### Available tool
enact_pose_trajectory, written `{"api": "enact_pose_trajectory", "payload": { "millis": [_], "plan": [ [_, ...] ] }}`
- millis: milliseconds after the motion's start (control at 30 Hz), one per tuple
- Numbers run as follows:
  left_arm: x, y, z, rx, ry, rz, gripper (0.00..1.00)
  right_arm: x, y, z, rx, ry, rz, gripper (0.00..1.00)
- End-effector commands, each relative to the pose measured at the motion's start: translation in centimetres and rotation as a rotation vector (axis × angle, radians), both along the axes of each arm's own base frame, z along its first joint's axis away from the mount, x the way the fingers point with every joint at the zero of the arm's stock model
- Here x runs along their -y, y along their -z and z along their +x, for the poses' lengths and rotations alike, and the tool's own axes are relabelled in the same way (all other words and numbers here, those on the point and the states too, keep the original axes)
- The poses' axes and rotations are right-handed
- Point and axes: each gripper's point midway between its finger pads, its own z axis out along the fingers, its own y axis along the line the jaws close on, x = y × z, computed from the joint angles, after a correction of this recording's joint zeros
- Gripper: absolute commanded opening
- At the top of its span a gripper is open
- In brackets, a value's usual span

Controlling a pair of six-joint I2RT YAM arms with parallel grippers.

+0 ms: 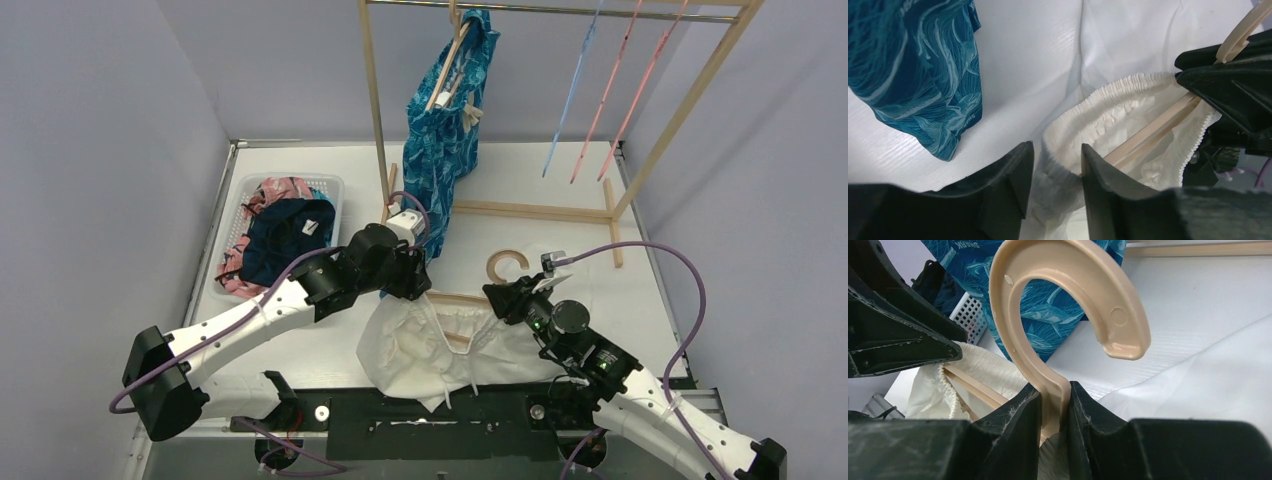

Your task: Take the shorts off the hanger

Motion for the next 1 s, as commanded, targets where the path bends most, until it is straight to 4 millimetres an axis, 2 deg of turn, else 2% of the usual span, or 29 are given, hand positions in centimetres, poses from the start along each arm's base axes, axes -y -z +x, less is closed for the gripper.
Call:
{"api": "enact_pose_trajectory", "payload": {
  "millis": [0, 67, 167, 367, 500, 667, 733, 833, 900, 967],
  "plan": [
    [0.2, -1.5, 0.5, 0.006, -0.030, -0.022, 0.28, -0.8, -3.4, 0.1, 0.073, -0.021, 0.102, 0.05],
    [-0.4, -1.3, 0.7, 0.002, -0.048, 0.015, 0.12, -0.5, -3.5, 0.1, 0.079, -0.009, 0.099, 0.06],
    [-0.9, -1.3, 0.7, 0.005, -0.064, 0.041, 0.00, 0.5, -2.9, 0.4, 0.058, 0.042, 0.073, 0.06],
    [-1.6, -1.9, 1.0, 0.031, -0.091, 0.042, 0.00, 2.9, -2.8, 0.9, 0.048, 0.161, 0.049, 0.06],
    [-2.3, -2.4, 1.3, 0.055, -0.118, 0.049, 0.00, 5.1, -1.8, 1.2, 0.011, 0.275, 0.013, 0.06],
    [-4.3, -1.4, 0.9, 0.065, -0.179, 0.054, 0.00, 8.5, -1.6, 1.2, -0.039, 0.469, 0.059, 0.05],
    [-4.9, -0.5, 0.6, 0.059, -0.195, 0.048, 0.00, 8.8, -1.9, 1.1, -0.019, 0.473, 0.086, 0.04],
    [-4.6, -0.1, 0.1, 0.052, -0.173, 0.006, 0.00, 8.2, -2.4, 0.9, 0.011, 0.434, 0.147, 0.03],
    [-3.9, -0.2, -0.2, 0.042, -0.149, -0.032, 0.20, 7.8, -2.4, 0.8, 0.015, 0.413, 0.185, 0.03],
    [-3.4, -0.4, -0.5, 0.034, -0.125, -0.061, 0.33, 7.7, -2.1, 0.7, 0.006, 0.411, 0.209, 0.03]
  ]
}}
